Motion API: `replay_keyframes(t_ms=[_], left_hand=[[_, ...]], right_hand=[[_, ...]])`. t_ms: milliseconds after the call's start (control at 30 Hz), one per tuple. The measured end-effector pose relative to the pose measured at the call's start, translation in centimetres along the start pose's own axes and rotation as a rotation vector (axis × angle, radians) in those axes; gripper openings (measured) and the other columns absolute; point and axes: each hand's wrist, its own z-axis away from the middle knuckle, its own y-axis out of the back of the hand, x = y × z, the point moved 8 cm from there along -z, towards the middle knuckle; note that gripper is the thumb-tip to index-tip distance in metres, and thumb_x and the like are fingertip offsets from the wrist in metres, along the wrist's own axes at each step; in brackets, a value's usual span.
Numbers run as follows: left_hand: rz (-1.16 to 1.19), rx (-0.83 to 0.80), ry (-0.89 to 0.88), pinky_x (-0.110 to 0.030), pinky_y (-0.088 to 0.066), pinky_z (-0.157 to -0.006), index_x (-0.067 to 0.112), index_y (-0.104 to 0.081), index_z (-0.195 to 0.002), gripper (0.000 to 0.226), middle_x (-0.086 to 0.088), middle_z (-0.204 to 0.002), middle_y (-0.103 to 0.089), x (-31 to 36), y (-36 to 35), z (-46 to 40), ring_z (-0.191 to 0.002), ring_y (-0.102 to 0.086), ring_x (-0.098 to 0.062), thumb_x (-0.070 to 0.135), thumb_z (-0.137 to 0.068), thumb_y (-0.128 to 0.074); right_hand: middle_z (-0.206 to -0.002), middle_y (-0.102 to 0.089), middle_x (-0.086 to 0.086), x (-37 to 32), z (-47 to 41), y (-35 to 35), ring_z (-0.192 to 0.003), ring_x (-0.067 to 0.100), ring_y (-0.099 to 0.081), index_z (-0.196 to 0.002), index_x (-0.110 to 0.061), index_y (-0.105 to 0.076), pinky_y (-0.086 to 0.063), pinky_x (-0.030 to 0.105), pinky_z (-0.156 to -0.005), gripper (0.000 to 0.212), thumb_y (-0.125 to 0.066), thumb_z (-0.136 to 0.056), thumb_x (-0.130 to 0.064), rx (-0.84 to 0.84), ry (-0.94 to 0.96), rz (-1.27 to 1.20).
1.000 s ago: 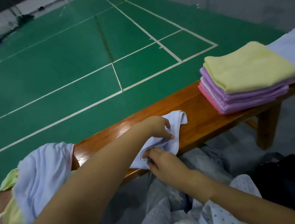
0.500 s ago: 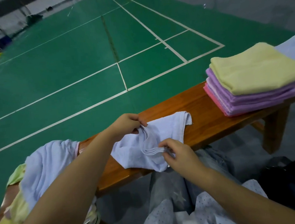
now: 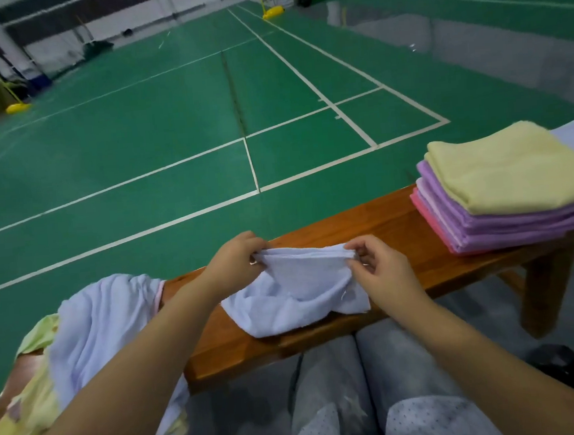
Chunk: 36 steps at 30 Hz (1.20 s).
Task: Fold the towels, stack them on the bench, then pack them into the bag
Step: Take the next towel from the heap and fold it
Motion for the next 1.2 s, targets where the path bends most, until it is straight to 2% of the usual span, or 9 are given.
replay_keyframes(t_ms=[67, 200, 367, 500, 633, 700, 833, 1033, 1200], left_hand=[[-0.011, 0.073, -0.023, -0.027, -0.035, -0.067, 0.004, -0.069, -0.089, 0.012, -0.004, -0.085, -0.051, 0.0, 1.3, 0.0, -0.077, -0.049, -0.022, 0.012, -0.079, -0.066], [0.166, 0.224, -0.012, -0.014, -0.034, -0.061, 0.003, -0.065, -0.075, 0.051, -0.006, -0.079, -0.050, 0.4, 6.3, -0.1, -0.070, -0.049, -0.013, 0.051, -0.060, -0.055], [0.692, 0.392, 0.027, -0.020, -0.039, -0.064, 0.011, -0.061, -0.078, 0.044, 0.000, -0.078, -0.053, 2.5, 14.9, 0.2, -0.068, -0.048, -0.007, 0.044, -0.050, -0.070], [0.939, 0.443, -0.049, -0.026, -0.047, -0.068, 0.012, -0.061, -0.085, 0.024, -0.001, -0.079, -0.060, 4.7, 19.4, 1.0, -0.070, -0.055, -0.010, 0.020, -0.065, -0.072], [0.907, 0.490, -0.084, -0.037, -0.052, -0.078, 0.009, -0.065, -0.098, 0.028, -0.005, -0.090, -0.066, 6.2, 21.0, 2.1, -0.080, -0.060, -0.016, 0.021, -0.072, -0.068], [0.867, 0.520, -0.091, -0.039, -0.053, -0.084, 0.019, -0.072, -0.094, 0.021, 0.000, -0.090, -0.070, 6.7, 21.3, 2.8, -0.081, -0.062, -0.015, 0.023, -0.074, -0.068], [0.893, 0.582, -0.147, -0.028, -0.057, -0.075, 0.030, -0.076, -0.080, 0.015, 0.009, -0.081, -0.072, 7.6, 21.9, 4.4, -0.075, -0.064, -0.009, 0.017, -0.078, -0.070], [1.022, 0.550, -0.191, -0.025, -0.056, -0.071, 0.017, -0.070, -0.095, 0.014, 0.003, -0.083, -0.069, 8.2, 21.9, 5.2, -0.076, -0.063, -0.012, 0.022, -0.082, -0.065], [1.066, 0.517, -0.011, -0.026, -0.056, -0.070, 0.013, -0.066, -0.098, 0.011, 0.003, -0.083, -0.068, 5.6, 19.2, 2.8, -0.073, -0.063, -0.012, 0.015, -0.092, -0.057]], right_hand=[[-0.096, -0.062, -0.005, -2.0, -1.8, 1.3, -0.093, 0.010, -0.058, -0.101, -0.026, -0.055, -0.051, 0.020, -0.076, 0.014, -0.057, -0.094, -0.014, 0.017, 0.051, 0.022], [-0.097, -0.062, -0.004, -6.8, -5.7, 3.9, -0.092, 0.010, -0.058, -0.103, -0.022, -0.056, -0.045, 0.011, -0.073, 0.014, -0.057, -0.093, -0.012, 0.055, 0.149, 0.030], [-0.089, -0.062, -0.007, -15.0, -9.1, 6.6, -0.084, 0.005, -0.058, -0.094, -0.021, -0.057, -0.046, 0.009, -0.071, 0.015, -0.058, -0.091, -0.006, 0.113, 0.299, -0.102], [-0.088, -0.062, -0.006, -21.0, -9.9, 8.8, -0.083, 0.006, -0.058, -0.090, -0.021, -0.057, -0.051, 0.019, -0.077, 0.017, -0.059, -0.090, -0.004, 0.121, 0.397, -0.170], [-0.087, -0.063, -0.004, -23.3, -9.9, 10.3, -0.085, 0.012, -0.060, -0.086, -0.025, -0.057, -0.054, 0.033, -0.082, 0.023, -0.059, -0.090, -0.003, 0.098, 0.397, -0.173], [-0.086, -0.063, -0.003, -23.4, -9.7, 10.5, -0.084, 0.014, -0.060, -0.085, -0.023, -0.057, -0.056, 0.033, -0.080, 0.022, -0.058, -0.090, -0.001, 0.084, 0.376, -0.180], [-0.082, -0.064, -0.003, -23.3, -8.7, 10.9, -0.078, 0.012, -0.061, -0.085, -0.021, -0.059, -0.057, 0.033, -0.075, 0.023, -0.058, -0.089, 0.001, 0.052, 0.376, -0.245], [-0.072, -0.066, -0.010, -23.6, -8.2, 11.4, -0.073, 0.007, -0.062, -0.087, -0.018, -0.063, -0.057, 0.025, -0.070, 0.019, -0.060, -0.088, 0.000, 0.000, 0.368, -0.327], [-0.083, -0.064, 0.000, -21.1, -10.4, 9.3, -0.082, 0.015, -0.061, -0.088, -0.016, -0.060, -0.055, 0.034, -0.079, 0.017, -0.058, -0.089, 0.001, -0.059, 0.230, -0.277]])
